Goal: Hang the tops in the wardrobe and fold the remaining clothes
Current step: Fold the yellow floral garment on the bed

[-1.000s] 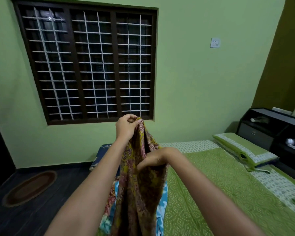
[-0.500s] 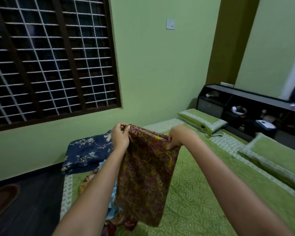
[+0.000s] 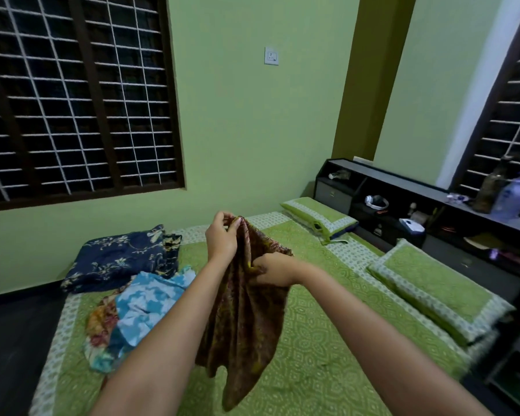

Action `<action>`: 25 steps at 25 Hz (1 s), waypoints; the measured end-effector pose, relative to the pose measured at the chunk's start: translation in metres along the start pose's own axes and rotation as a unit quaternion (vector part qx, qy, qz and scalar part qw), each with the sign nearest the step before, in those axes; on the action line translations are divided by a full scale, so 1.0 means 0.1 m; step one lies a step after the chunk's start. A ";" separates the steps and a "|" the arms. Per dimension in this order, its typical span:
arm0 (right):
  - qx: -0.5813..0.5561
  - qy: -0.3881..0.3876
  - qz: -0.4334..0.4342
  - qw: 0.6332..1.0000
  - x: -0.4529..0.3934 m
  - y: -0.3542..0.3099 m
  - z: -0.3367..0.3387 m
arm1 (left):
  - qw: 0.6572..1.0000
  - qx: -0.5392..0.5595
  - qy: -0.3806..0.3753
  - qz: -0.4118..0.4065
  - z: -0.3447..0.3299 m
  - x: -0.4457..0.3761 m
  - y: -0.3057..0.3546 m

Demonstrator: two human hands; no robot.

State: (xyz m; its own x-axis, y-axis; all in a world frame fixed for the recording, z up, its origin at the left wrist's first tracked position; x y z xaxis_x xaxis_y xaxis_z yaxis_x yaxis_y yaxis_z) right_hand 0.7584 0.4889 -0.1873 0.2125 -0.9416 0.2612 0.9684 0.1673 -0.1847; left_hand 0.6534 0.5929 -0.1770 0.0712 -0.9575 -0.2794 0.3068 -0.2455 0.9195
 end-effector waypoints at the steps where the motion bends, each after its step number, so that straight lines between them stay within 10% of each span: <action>1: -0.035 -0.046 0.001 0.998 0.15 0.12 -0.07 | 1.000 0.002 0.012 0.014 -0.04 0.11 0.03; 14: 0.194 0.109 -0.148 0.964 1.36 1.50 0.47 | 0.991 0.049 0.023 0.119 -0.54 0.81 0.01; 21: 0.097 0.270 -0.110 0.952 1.33 2.18 0.99 | 0.988 0.115 -0.072 0.074 -0.68 0.44 0.21; 25: 0.092 0.118 -0.149 0.977 0.26 2.87 0.73 | 0.978 0.057 -0.125 0.155 -1.40 -0.18 -0.30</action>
State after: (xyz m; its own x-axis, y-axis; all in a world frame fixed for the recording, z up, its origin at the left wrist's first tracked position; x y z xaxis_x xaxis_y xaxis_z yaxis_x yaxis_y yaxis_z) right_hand 1.0514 0.5334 -0.1647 -0.0974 -0.9941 0.0484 0.9944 -0.0952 0.0462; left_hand 0.7759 0.6386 -0.2381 -0.0953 -0.9921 0.0813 0.1995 0.0609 0.9780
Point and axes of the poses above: each hand's wrist, its own x-axis away from the middle knuckle, its own z-axis out of the back of the hand, y = z × x, the point moved 5 cm from there along -x, towards the middle knuckle, and after that the axes turned 7 degrees about z, right-handed, at the moved point
